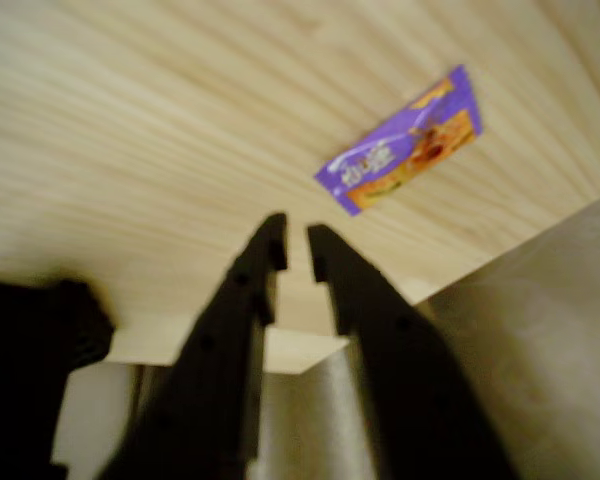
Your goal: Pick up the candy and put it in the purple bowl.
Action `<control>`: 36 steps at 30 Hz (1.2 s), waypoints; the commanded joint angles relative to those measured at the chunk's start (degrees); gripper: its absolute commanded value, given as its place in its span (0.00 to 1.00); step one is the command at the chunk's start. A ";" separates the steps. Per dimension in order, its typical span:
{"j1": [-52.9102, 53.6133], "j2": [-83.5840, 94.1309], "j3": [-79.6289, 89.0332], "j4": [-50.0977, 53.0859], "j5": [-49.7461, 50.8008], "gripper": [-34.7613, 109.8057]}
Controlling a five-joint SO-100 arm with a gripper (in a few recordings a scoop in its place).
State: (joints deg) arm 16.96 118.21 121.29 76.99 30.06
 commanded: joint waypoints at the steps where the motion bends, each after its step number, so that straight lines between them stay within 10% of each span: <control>1: 2.02 -1.49 -7.47 1.32 3.34 0.24; 36: 6.68 -15.03 -15.56 5.71 39.11 0.24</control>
State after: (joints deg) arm 22.32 105.64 114.79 80.16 66.53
